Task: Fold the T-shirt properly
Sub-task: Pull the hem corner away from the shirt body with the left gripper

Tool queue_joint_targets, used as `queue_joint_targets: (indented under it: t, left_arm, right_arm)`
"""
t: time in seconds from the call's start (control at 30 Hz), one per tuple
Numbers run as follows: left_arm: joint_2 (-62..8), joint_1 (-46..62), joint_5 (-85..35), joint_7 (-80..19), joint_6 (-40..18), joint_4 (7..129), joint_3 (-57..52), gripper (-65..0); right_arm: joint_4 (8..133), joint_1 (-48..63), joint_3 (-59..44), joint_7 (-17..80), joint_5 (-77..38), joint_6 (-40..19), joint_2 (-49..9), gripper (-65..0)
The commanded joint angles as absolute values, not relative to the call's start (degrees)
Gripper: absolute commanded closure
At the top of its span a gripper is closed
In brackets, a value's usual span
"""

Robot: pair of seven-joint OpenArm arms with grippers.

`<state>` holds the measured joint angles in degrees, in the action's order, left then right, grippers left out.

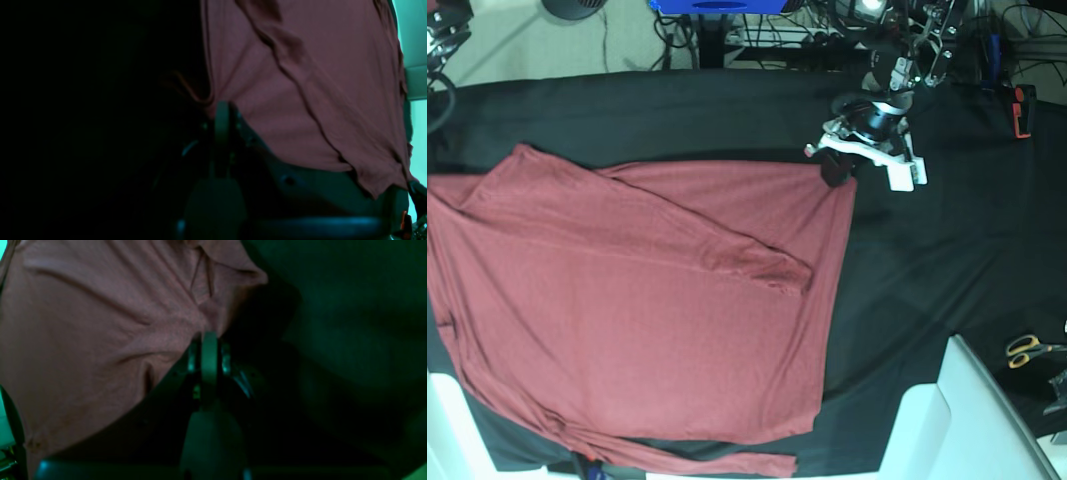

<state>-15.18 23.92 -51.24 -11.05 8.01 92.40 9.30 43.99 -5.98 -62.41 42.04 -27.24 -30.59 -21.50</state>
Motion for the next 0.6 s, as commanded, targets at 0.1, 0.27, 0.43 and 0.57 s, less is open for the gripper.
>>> queue_joint_targets:
  t: [0.1, 0.27, 0.43, 0.57]
  left_arm:
    - [-16.57, 25.54, -51.38, -10.33, 7.52, 94.29, 9.19, 0.0]
    - [-16.92, 27.38, -51.38, -10.33, 7.52, 97.27, 9.19, 0.0]
    - [-18.24, 28.97, -51.38, -10.33, 7.52, 99.21, 9.19, 0.0]
    - [-18.24, 30.2, -51.38, -10.33, 7.52, 99.74, 9.19, 0.0]
  right_arm:
    - [45.14, -4.88, -62.64, 41.27, -28.0, -30.9, -23.16, 0.0]
    - [48.31, -2.68, -62.64, 41.89, -28.0, -30.99, -23.16, 0.0]
    - [52.18, -1.63, -62.64, 45.67, -28.0, -31.08, -22.55, 0.0]
    - [55.6, -0.22, -62.64, 46.9, -28.0, -31.08, -21.41, 0.0]
